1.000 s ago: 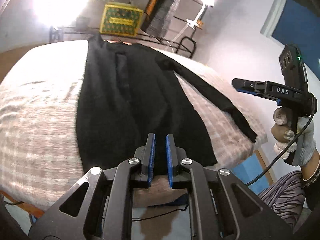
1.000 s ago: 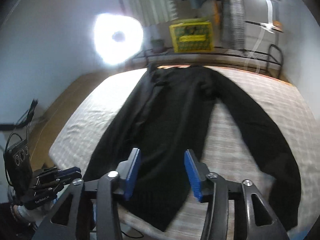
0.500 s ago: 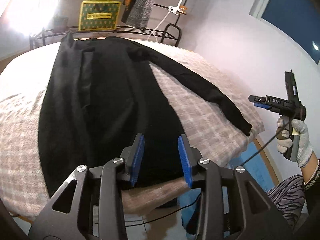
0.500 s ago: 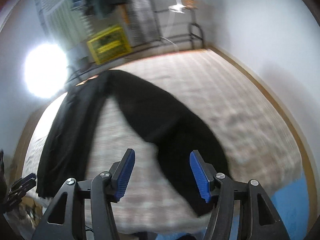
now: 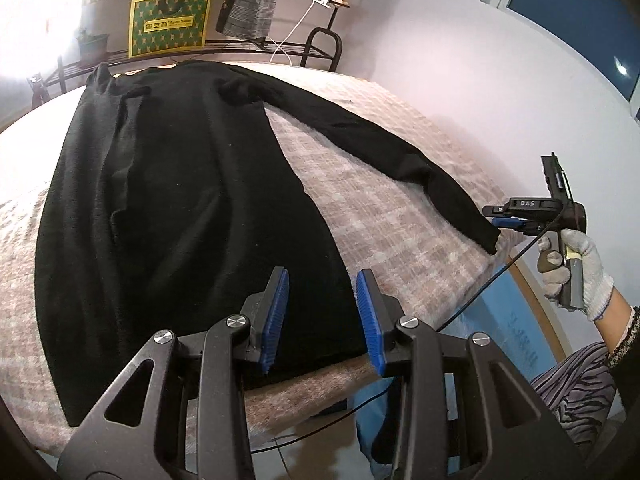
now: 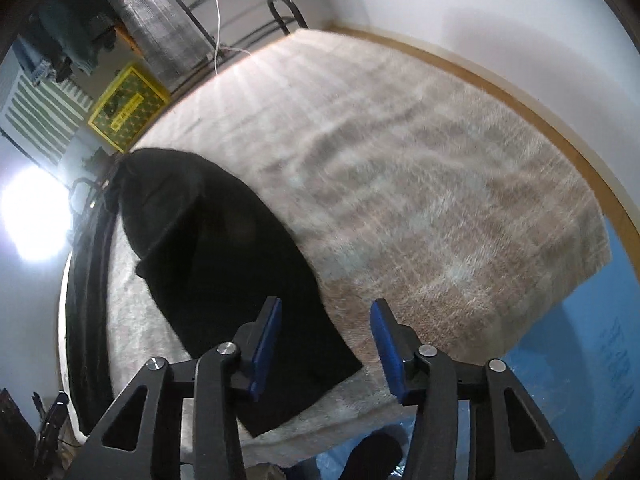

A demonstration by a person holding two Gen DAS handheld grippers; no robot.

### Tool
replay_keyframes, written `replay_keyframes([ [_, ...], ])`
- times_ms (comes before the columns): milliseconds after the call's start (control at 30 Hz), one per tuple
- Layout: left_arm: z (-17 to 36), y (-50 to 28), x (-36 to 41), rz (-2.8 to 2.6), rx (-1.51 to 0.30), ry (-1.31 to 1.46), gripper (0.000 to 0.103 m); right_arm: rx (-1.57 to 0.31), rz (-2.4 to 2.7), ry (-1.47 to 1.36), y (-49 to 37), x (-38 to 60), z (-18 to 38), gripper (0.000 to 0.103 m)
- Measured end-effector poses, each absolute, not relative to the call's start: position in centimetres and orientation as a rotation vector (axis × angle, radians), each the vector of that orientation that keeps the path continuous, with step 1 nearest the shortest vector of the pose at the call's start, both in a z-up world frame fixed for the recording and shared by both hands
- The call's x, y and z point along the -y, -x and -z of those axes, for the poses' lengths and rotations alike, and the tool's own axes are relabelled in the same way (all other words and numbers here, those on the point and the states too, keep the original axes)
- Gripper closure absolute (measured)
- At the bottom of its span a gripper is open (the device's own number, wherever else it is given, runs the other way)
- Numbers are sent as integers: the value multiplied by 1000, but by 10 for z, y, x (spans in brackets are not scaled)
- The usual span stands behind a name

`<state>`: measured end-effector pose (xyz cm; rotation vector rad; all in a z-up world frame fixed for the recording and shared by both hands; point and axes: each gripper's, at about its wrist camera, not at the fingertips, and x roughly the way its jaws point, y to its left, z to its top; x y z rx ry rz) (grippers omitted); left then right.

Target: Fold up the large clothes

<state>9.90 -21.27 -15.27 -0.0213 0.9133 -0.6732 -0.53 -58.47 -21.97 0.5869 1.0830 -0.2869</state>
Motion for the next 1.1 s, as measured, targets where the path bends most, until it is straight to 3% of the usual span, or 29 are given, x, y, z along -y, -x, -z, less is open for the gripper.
replay_keyframes([
  [300,153,-99,213,650,-921,28,68,-1108,297,-496,-2,578,224,60],
  [400,149,-97,212,647,-916,36,68,-1109,269,-498,0,575,223,73],
  [467,146,-96,211,644,-903,33,68,-1107,238,-530,2,576,223,90],
  [533,143,-96,210,643,-893,33,68,-1098,218,-563,3,576,222,98],
  [1100,144,-109,162,595,-880,183,68,-894,-107,-631,-9,486,140,101],
])
